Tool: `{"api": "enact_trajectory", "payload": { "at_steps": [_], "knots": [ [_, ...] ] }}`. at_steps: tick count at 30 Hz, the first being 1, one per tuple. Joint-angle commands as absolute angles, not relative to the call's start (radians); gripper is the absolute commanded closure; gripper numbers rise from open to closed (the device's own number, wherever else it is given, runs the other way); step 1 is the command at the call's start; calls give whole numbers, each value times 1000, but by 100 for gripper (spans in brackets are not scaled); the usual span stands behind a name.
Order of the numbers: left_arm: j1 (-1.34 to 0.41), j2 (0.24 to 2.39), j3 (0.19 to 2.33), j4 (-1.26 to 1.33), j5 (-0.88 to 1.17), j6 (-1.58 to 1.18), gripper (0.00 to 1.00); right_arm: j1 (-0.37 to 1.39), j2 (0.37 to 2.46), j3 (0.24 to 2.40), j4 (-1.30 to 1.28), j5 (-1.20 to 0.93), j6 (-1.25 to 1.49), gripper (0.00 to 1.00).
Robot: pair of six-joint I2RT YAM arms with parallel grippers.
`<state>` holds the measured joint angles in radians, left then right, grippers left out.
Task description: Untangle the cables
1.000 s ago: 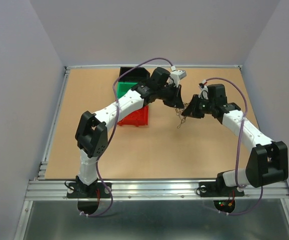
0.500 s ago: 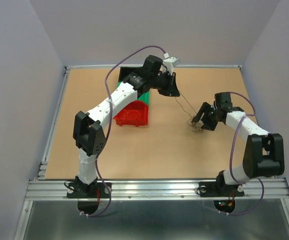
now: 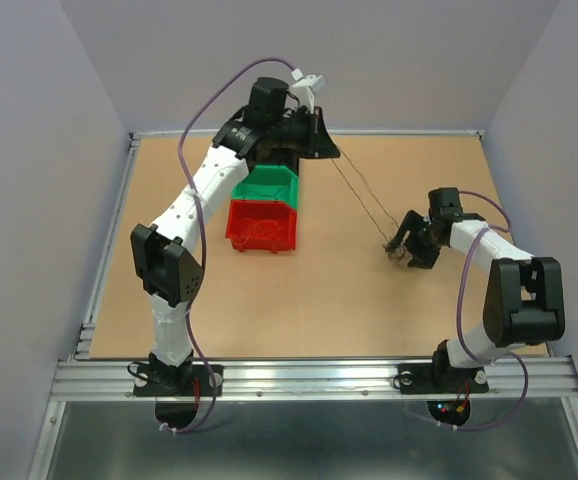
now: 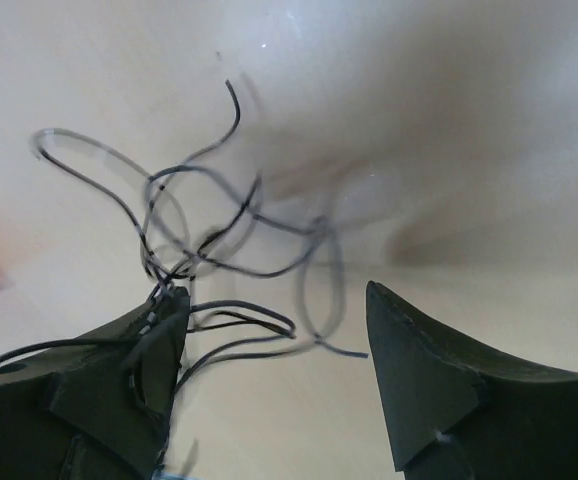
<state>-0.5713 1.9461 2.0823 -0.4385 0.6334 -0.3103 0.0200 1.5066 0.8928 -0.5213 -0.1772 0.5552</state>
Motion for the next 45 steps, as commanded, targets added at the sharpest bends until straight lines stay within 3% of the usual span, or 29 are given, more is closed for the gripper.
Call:
{"api": "enact_trajectory", "payload": {
  "at_steps": [1,7,14,18,21,25,28,39,45],
  "knots": [
    [-442,1844,2164,-367,681,-373,100,-18,1531,897,-587,-68,581,25],
    [-332,1804,2145,-388,667,-356,100,-54,1511,900,-611,-5,610,25],
    [-321,1793,2117,-387,676,-357,100,-64,1477,900,-615,26,635,36],
    [-327,1790,2114,-367,713,-371,100,-64,1454,925,-592,6,606,36],
    [-334,1781,2112,-351,736,-379,100,-64,1412,942,-502,-158,545,30],
    [-365,1769,2111,-321,761,-390,100,-64,1382,980,-355,-423,499,10],
    [-411,1763,2114,-307,765,-388,100,-51,1403,1026,-276,-514,488,3],
    [-529,1735,2115,-158,698,-463,100,142,1614,1235,-233,-503,494,11],
    [-545,1729,2149,-97,701,-508,100,195,1644,1238,-85,-592,416,11]
  ]
}}
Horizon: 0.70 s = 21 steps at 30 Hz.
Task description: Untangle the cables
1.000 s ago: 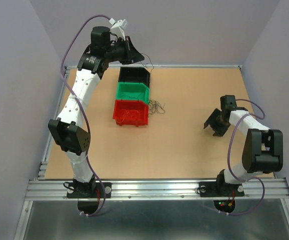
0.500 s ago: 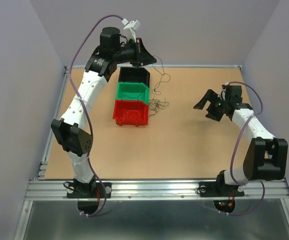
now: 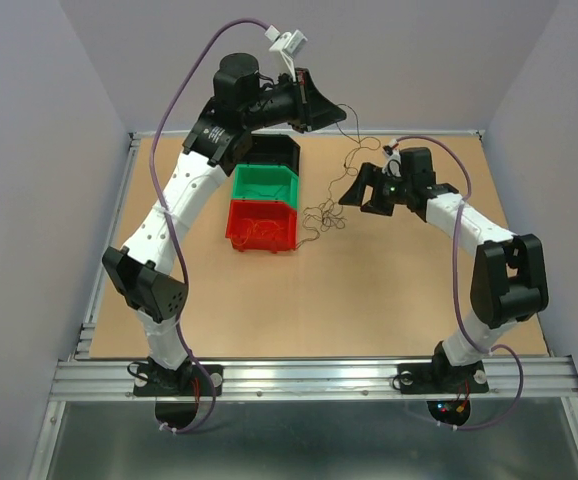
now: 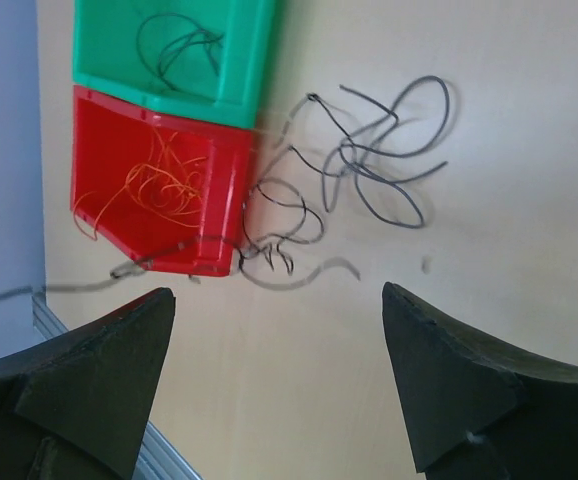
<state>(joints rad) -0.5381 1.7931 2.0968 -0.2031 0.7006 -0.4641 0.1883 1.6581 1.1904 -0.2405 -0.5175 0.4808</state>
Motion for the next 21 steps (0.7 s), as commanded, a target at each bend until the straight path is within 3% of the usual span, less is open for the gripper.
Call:
{"api": "enact_trajectory", "payload": {
  "at_steps": [1,8,13,21],
  "knots": [
    [-543,1732,2164,-94,704,-512,100,195,1641,1235,-62,-603,410,10],
    [-548,1717,2180,-78,695,-531,100,199,1660,1269,107,-761,422,13],
    [-548,1707,2184,-78,654,-531,100,206,1669,1269,143,-761,452,14],
    [-538,1690,2164,-101,575,-526,100,171,1536,1079,291,-739,598,14]
  ]
}}
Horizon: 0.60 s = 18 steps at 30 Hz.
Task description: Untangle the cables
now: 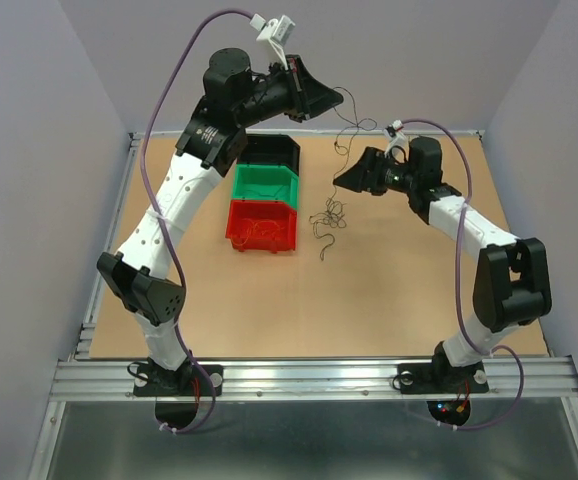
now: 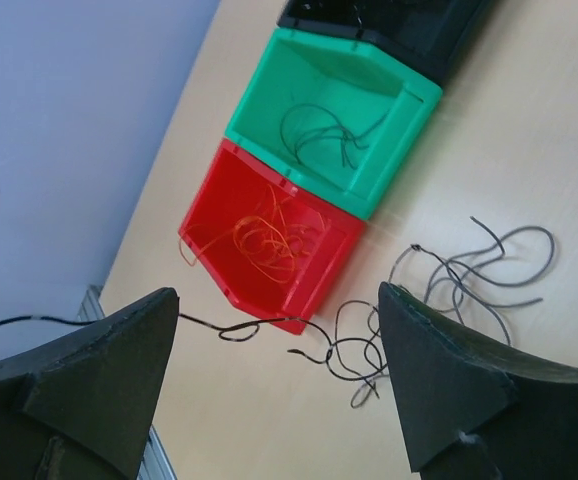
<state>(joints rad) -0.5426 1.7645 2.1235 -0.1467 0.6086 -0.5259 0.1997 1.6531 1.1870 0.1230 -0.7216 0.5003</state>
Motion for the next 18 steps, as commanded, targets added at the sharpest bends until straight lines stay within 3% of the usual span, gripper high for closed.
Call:
{"api": "enact_trajectory", "payload": {
  "at_steps": [1,8,18],
  "knots": [
    [-537,1690,2164,-101,572,-526,100,170,1516,1078,334,-739,618,14],
    [-535,1690,2155,-107,572,-529,100,155,1437,1046,325,-796,577,12],
    [-535,1687,2146,-107,604,-554,100,227,1492,1166,262,-796,427,10]
  ]
}}
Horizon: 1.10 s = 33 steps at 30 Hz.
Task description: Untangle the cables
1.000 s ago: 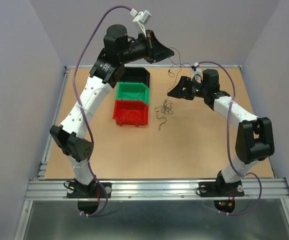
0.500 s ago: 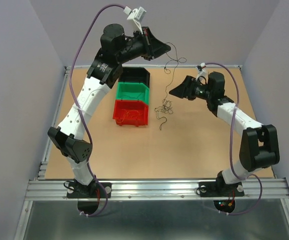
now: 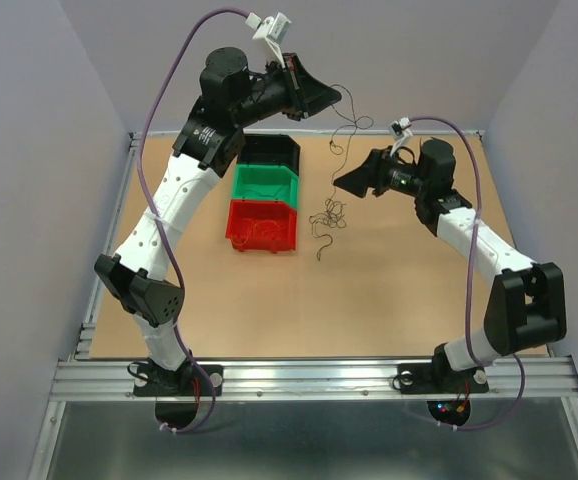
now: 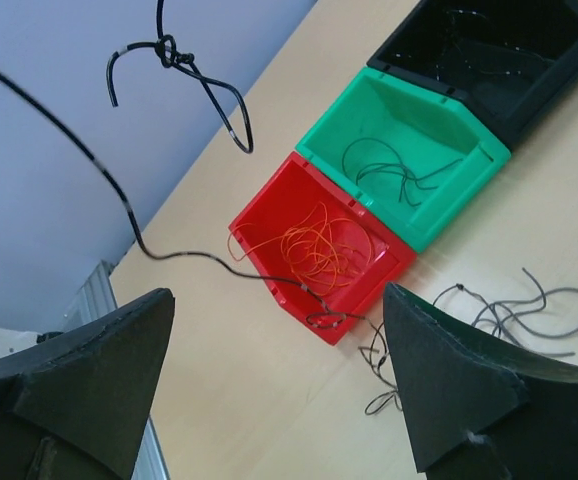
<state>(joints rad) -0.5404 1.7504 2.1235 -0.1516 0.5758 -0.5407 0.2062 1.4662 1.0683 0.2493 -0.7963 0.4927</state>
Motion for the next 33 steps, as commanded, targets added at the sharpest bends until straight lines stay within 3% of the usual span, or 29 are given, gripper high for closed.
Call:
{"api": "enact_trajectory", "payload": {
  "at_steps": [1,7,16,24,33],
  "knots": [
    [-535,1684,2146,-107,604,-554,100,232,1523,1181,262,-793,423,11],
    [-532,1672,2149,-115,600,-551,100,279,1623,1276,256,-788,411,18],
    [-473,1686,2246,-114,575,-552,100,331,1717,1128,259,-707,429,44],
    [-330,1626,2237,-49,525,-601,100,250,1617,866,270,-626,517,76],
    [-273,1606,2172,-41,531,-589,100,104,1458,689,235,-621,591,93]
  ]
}}
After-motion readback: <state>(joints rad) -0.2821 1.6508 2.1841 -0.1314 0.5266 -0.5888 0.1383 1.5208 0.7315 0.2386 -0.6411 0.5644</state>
